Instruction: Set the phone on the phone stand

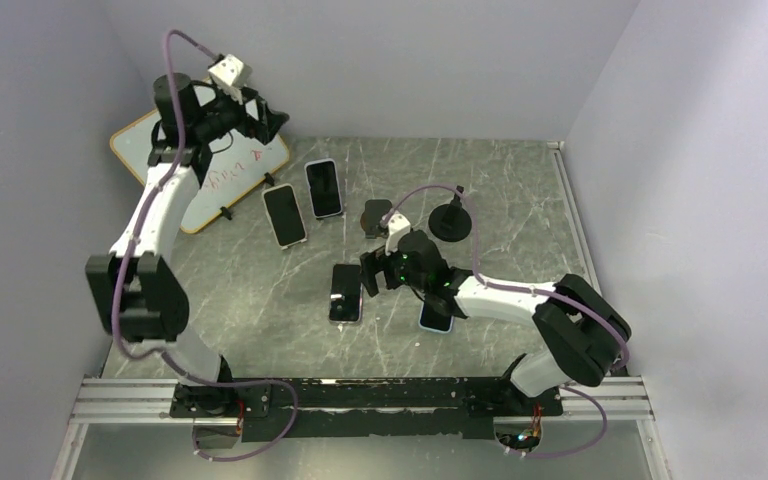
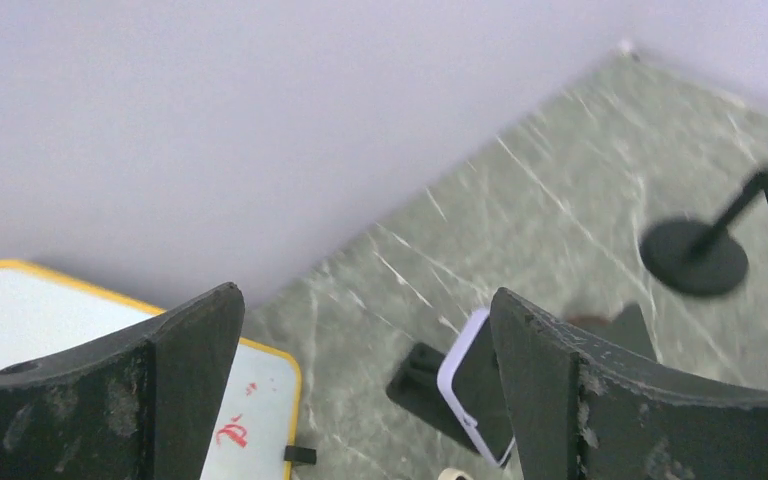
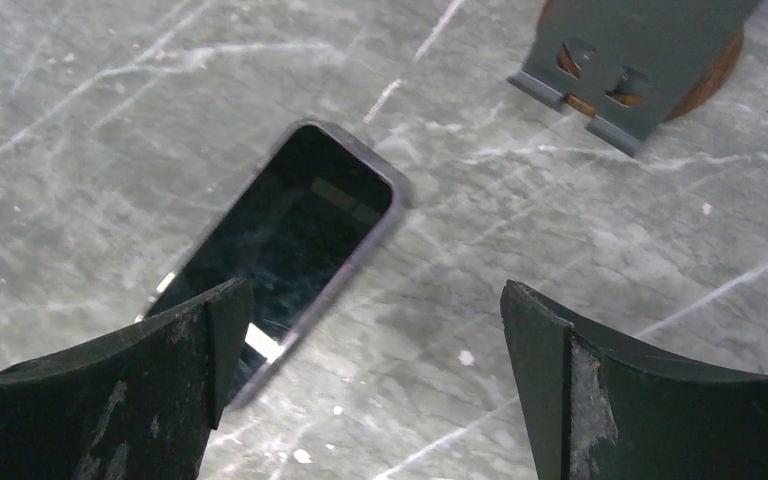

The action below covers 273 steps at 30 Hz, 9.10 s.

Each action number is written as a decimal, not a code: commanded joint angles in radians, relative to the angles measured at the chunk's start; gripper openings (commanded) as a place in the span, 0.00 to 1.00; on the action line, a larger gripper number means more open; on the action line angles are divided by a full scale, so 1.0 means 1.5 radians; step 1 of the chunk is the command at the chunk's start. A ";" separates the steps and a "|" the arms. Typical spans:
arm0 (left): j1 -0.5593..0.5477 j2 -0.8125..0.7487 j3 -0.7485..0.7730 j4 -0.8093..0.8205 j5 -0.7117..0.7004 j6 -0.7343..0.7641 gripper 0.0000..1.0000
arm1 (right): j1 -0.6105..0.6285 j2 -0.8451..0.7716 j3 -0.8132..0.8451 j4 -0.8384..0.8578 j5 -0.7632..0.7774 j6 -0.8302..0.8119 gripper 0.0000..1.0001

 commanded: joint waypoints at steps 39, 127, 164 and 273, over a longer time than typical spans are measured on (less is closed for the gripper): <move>-0.145 -0.331 -0.364 0.262 -0.251 -0.266 0.94 | -0.216 -0.082 0.038 -0.417 0.193 0.295 1.00; -0.477 -0.046 -0.380 0.182 -0.299 -0.285 0.87 | -0.018 -0.149 -0.026 -0.164 0.303 0.165 0.56; -0.487 0.108 -0.255 0.049 -0.036 -0.323 0.76 | 0.014 -0.240 -0.094 -0.048 0.299 0.083 0.57; -0.245 0.379 0.319 -0.410 0.037 0.357 0.26 | 0.009 -0.439 -0.104 0.049 0.211 -0.021 1.00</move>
